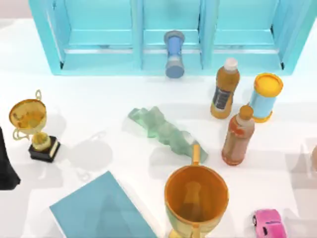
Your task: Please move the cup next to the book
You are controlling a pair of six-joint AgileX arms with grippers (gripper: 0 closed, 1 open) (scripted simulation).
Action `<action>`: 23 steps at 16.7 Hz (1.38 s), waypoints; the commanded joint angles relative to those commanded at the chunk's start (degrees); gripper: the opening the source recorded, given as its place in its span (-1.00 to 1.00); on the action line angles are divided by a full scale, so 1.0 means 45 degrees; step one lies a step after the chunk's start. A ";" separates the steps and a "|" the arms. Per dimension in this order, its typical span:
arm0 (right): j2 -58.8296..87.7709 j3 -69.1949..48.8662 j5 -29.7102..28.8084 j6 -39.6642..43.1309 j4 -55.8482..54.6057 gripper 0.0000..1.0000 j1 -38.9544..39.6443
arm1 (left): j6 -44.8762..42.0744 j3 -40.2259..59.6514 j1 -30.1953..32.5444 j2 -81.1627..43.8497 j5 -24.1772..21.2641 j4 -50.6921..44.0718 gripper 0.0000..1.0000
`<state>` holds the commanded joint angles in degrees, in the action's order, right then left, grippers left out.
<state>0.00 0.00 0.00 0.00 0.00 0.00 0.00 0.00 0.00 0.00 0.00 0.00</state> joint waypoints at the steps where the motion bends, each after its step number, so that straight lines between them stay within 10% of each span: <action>1: 0.0000 0.0000 0.0000 0.0000 0.0000 1.00 0.0000 | 0.0000 0.0000 0.0000 0.0000 0.0000 0.0000 1.00; 10: 0.0000 0.0000 0.0000 0.0000 0.0000 1.00 0.0000 | -0.3684 0.4552 -0.0087 -0.4159 0.1274 -0.2885 1.00; 23: 0.0000 0.0000 0.0000 0.0000 0.0000 1.00 0.0000 | -1.5014 2.3784 -0.0479 -2.1352 0.5547 -1.3037 1.00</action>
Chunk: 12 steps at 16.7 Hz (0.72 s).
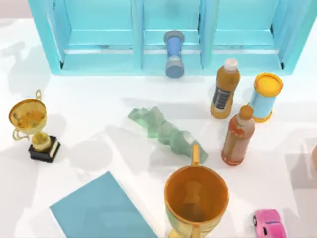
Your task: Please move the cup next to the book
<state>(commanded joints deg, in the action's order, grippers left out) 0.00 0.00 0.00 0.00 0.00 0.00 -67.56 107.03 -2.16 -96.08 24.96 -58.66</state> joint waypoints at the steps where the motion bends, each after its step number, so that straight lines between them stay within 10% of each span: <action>1: 0.0000 0.0000 0.0000 0.0000 0.0000 1.00 0.0000 | -0.0758 0.1234 -0.0043 -0.1313 0.0310 -0.0716 1.00; 12: 0.0000 0.0000 0.0000 0.0000 0.0000 1.00 0.0000 | -0.6434 1.1071 -0.0518 -1.2387 0.3478 -0.5609 1.00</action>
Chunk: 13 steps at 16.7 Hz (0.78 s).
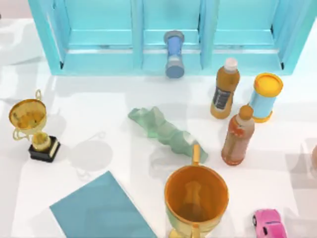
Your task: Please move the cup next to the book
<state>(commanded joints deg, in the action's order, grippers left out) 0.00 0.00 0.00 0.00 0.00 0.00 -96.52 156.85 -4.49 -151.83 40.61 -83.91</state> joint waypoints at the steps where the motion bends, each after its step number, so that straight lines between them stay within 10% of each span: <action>1: 0.0000 0.0000 0.0000 0.0000 0.0000 1.00 0.0000 | -0.0245 0.0571 -0.0033 -0.0612 0.0228 -0.0189 1.00; 13: 0.0000 0.0000 0.0000 0.0000 0.0000 1.00 0.0000 | -0.0831 0.2098 -0.0074 -0.2310 0.0903 -0.0616 1.00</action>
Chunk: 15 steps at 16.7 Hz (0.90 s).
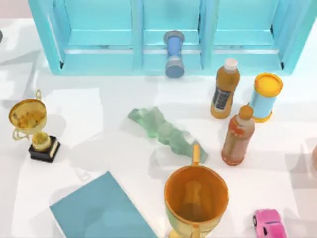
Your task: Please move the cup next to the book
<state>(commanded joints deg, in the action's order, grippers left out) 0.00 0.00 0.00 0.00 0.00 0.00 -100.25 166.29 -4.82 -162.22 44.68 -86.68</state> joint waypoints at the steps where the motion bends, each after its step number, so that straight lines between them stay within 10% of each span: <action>1: 0.0000 0.0000 0.0000 0.0000 0.0000 1.00 0.0000 | -0.0076 0.0171 -0.0088 -0.0162 -0.0003 0.0029 1.00; 15: 0.0000 0.0000 0.0000 0.0000 0.0000 1.00 0.0000 | -0.2304 0.5313 -0.1738 -0.4305 -0.0374 0.0628 1.00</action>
<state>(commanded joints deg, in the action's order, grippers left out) 0.00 0.00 0.00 0.00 0.00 0.00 -110.62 190.20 -12.64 -181.59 42.99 -83.85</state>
